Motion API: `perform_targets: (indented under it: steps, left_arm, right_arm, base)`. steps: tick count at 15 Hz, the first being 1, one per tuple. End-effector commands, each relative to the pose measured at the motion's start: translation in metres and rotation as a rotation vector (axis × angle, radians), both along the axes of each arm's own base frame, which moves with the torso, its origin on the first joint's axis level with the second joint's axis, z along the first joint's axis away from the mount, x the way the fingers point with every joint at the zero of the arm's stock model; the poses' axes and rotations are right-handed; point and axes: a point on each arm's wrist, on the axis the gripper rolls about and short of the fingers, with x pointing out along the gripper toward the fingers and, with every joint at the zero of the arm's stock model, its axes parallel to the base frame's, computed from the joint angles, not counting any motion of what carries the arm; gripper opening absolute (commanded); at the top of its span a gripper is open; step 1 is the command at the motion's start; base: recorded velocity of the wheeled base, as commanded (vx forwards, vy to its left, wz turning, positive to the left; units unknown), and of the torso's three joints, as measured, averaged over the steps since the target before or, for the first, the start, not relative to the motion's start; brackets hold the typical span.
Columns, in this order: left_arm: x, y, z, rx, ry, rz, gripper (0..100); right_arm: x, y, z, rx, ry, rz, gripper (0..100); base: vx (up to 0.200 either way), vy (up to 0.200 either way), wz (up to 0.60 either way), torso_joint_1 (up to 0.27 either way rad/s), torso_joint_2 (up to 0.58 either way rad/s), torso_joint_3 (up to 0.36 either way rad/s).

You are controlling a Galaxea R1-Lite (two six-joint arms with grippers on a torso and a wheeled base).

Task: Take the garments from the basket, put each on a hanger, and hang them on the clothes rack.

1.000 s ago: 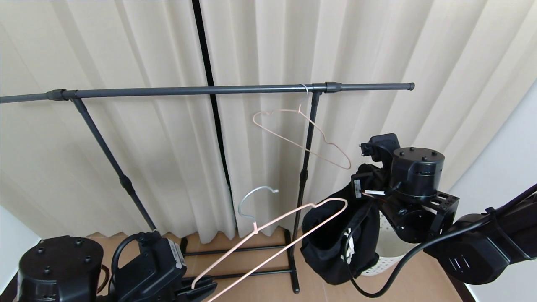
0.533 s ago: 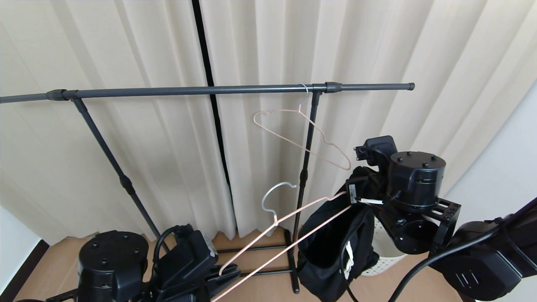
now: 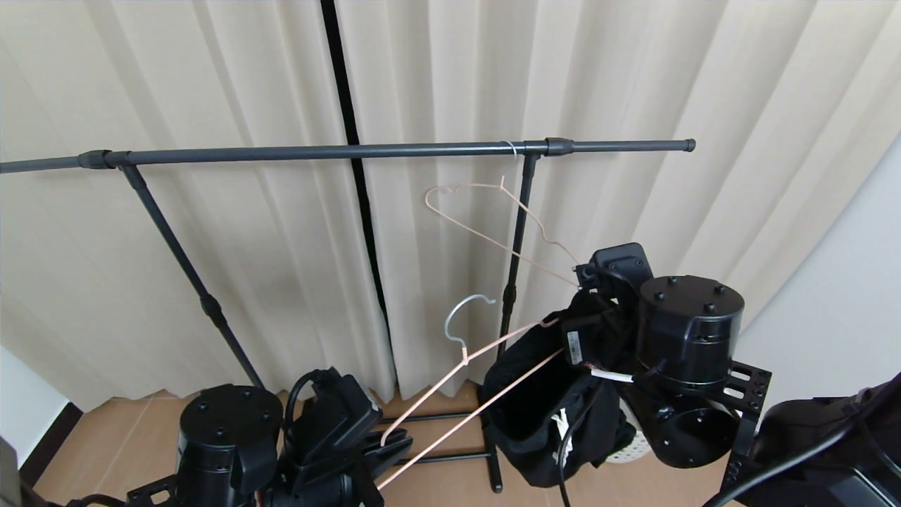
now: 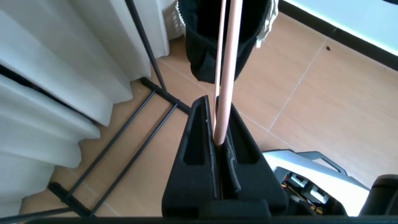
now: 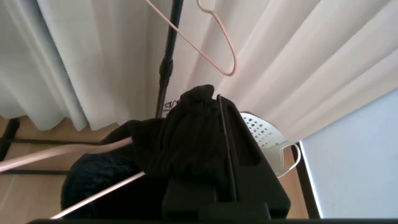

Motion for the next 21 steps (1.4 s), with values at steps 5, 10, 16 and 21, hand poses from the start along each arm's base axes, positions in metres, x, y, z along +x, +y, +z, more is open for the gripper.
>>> perform_targets:
  steps: [5, 10, 16, 21]
  left_arm:
    - [0.001, -0.001, -0.003, 0.005, 0.004, 0.001, 0]
    - [-0.001, 0.000, -0.003, 0.000, -0.003, 0.001, 0]
    - [-0.003, -0.001, -0.003, -0.002, -0.005, -0.010, 0]
    - [-0.003, -0.002, -0.001, -0.014, -0.017, -0.013, 0]
  right_arm:
    - [-0.020, 0.021, 0.002, 0.024, -0.006, 0.090, 0]
    - [-0.040, 0.040, 0.005, 0.075, -0.012, 0.173, 0]
    - [-0.059, 0.048, 0.022, 0.131, -0.055, 0.239, 0]
    - [-0.073, 0.050, 0.032, 0.167, -0.072, 0.291, 0]
  base:
    - [0.000, 0.000, 0.00, 0.000, 0.00, 0.000]
    - [0.000, 0.000, 0.00, 0.000, 0.00, 0.000]
    - [0.000, 0.000, 0.00, 0.000, 0.00, 0.000]
    - [0.000, 0.000, 0.00, 0.000, 0.00, 0.000]
